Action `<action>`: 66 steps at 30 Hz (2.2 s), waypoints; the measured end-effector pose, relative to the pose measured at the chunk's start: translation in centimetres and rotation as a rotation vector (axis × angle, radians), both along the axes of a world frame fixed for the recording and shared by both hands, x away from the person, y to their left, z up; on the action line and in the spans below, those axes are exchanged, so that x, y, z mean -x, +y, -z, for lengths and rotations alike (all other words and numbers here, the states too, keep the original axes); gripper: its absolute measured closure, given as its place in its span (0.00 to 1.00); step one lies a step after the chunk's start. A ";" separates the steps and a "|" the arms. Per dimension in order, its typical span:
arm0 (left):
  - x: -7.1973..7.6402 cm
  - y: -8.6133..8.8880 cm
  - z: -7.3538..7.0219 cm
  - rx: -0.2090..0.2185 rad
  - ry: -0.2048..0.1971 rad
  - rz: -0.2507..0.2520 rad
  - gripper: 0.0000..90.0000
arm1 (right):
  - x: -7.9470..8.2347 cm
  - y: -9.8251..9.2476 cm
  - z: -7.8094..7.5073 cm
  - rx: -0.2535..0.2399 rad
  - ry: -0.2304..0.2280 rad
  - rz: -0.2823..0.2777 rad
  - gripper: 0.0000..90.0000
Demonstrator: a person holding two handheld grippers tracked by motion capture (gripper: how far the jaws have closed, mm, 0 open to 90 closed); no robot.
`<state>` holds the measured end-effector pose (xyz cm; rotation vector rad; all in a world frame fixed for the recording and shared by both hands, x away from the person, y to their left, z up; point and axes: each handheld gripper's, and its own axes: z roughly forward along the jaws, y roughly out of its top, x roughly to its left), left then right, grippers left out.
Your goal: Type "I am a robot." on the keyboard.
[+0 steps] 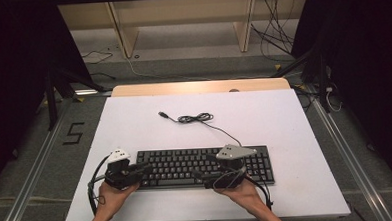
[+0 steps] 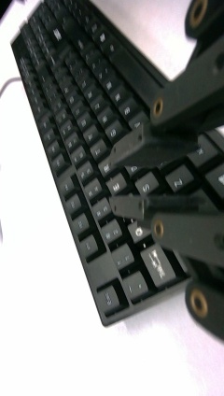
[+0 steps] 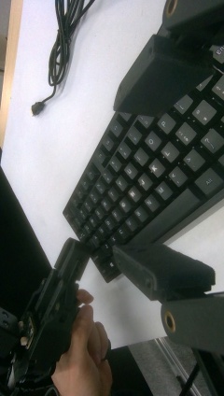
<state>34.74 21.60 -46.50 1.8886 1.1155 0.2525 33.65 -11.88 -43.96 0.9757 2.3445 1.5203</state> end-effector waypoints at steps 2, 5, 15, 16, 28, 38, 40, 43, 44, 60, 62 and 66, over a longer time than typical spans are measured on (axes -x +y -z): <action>0.1 0.0 -0.2 0.009 -0.007 -0.005 0.73 | 0.0 0.0 0.0 0.004 0.001 0.000 0.31; 0.3 0.0 -0.4 0.031 -0.015 -0.005 0.66 | -0.1 0.0 0.1 0.010 0.002 0.002 0.33; 0.7 0.4 -0.7 0.084 -0.028 -0.021 0.48 | -0.4 0.0 0.4 0.036 0.022 0.017 0.50; 0.7 0.4 -0.8 0.090 -0.030 -0.024 0.47 | -0.4 0.0 0.4 0.035 0.024 0.017 0.52; 0.8 0.4 -0.8 0.105 -0.049 -0.036 0.40 | -1.0 1.2 1.1 0.081 0.055 -0.010 0.85; 0.8 0.4 -0.8 0.102 -0.052 -0.044 0.38 | -1.6 3.1 2.3 0.139 0.089 -0.041 0.97; 0.8 0.4 -0.7 0.099 -0.052 -0.044 0.37 | -1.7 3.4 2.5 0.149 0.091 -0.044 0.98; 0.8 0.4 -0.7 0.100 -0.052 -0.044 0.37 | -1.8 3.7 2.7 0.159 0.097 -0.043 0.99; 0.8 0.4 -0.7 0.101 -0.052 -0.043 0.37 | -1.9 3.8 2.8 0.163 0.096 -0.043 0.99; 0.9 0.4 -0.8 0.107 -0.062 -0.038 0.35 | -2.2 4.9 3.7 0.207 0.110 -0.048 0.99; 0.9 0.4 -0.8 0.106 -0.062 -0.038 0.35 | -2.3 5.0 3.8 0.208 0.110 -0.047 0.99; 0.9 0.4 -0.8 0.106 -0.062 -0.038 0.35 | -2.3 5.0 3.9 0.211 0.113 -0.047 0.99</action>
